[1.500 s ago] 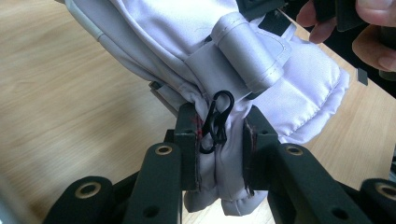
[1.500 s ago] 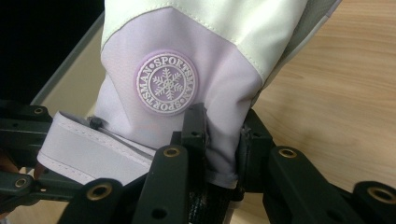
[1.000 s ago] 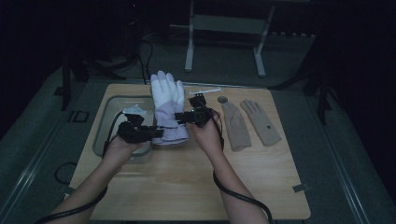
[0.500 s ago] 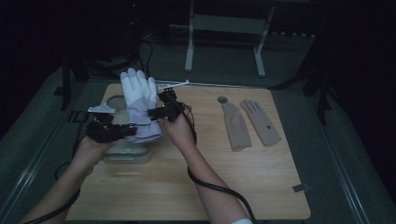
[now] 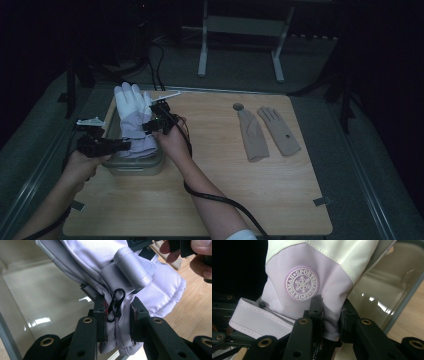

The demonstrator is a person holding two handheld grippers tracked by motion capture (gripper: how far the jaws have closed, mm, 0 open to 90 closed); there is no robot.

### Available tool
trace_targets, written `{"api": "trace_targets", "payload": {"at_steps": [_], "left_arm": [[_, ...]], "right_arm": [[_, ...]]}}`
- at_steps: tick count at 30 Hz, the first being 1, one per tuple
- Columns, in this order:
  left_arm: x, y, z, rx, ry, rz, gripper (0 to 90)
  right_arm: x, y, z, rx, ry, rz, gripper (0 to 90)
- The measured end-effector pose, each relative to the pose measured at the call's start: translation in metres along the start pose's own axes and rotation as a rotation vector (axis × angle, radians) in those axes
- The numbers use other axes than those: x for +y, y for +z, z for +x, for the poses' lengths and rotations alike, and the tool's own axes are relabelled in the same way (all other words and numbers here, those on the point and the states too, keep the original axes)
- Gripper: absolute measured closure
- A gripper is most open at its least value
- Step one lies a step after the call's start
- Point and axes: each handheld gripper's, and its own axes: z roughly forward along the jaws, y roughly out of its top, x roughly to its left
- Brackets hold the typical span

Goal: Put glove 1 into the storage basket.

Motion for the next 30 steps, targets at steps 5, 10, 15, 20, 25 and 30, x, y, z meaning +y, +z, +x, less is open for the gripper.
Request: {"api": "trace_targets", "payload": {"at_steps": [5, 10, 15, 20, 25, 30], "left_arm": [[-0.01, 0.012, 0.01, -0.012, -0.019, 0.042, 72.1], [-0.016, 0.02, 0.014, -0.005, -0.041, 0.097, 71.8], [-0.012, 0.023, 0.01, 0.027, -0.022, 0.158, 71.0], [-0.012, 0.025, 0.009, 0.031, -0.021, 0.167, 61.5], [-0.011, 0.024, 0.004, 0.115, -0.03, 0.102, 46.8], [-0.009, 0.024, 0.002, 0.135, -0.028, 0.083, 43.0]], "right_arm": [[-0.011, 0.017, -0.006, -0.015, 0.028, 0.025, 75.8], [-0.02, 0.029, -0.007, -0.037, 0.031, 0.066, 75.5], [-0.024, 0.035, -0.008, -0.05, 0.037, 0.108, 74.8], [-0.028, 0.038, -0.01, -0.06, 0.057, 0.124, 73.8], [-0.029, 0.042, -0.01, -0.078, 0.053, 0.138, 71.5], [-0.029, 0.046, -0.004, -0.111, 0.005, 0.163, 61.4]]}}
